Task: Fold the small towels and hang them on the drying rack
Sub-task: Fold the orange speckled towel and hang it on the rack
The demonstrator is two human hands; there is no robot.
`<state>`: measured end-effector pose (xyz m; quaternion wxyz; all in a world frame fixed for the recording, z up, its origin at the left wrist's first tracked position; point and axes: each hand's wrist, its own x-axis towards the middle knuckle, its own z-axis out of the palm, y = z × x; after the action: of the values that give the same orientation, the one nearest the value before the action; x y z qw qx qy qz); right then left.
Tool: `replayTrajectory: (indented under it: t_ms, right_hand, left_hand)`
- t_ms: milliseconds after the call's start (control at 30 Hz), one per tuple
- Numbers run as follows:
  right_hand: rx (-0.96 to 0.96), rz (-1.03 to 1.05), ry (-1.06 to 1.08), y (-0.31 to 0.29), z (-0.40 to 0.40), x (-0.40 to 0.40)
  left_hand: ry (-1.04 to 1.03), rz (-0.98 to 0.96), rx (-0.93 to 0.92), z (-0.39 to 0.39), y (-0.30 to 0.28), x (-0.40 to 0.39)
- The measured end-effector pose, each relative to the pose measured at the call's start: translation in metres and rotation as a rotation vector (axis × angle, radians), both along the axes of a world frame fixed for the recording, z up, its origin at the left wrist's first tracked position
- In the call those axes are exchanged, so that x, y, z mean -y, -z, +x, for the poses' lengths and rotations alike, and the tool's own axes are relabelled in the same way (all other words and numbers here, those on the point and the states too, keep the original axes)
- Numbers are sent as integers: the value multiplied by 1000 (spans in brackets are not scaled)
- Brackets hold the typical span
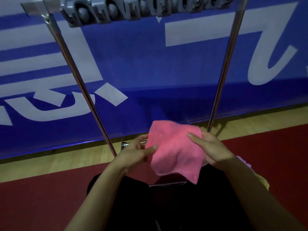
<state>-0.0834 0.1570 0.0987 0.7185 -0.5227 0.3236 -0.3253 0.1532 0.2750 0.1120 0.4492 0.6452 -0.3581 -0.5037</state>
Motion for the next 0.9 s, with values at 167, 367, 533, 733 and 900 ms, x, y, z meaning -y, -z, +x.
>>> replayTrajectory:
  t_ms: [167, 367, 533, 733, 900]
  right_hand:
    - [-207, -213, 101, 2, 10, -4]
    - [-287, -443, 47, -38, 18, -19]
    - [-767, -848, -8, -78, 35, -32]
    - [-587, -1039, -118, -106, 65, -38]
    - [-346, -971, -528, -154, 108, -50]
  left_hand:
    - [-88, -207, 166, 15, -28, 5]
    - [-74, -323, 313, 24, -68, -12]
    - [-128, -384, 444, 50, -98, -29]
    - [-170, -475, 576, 81, -140, -37]
    - [-102, -593, 500, 100, -186, -33]
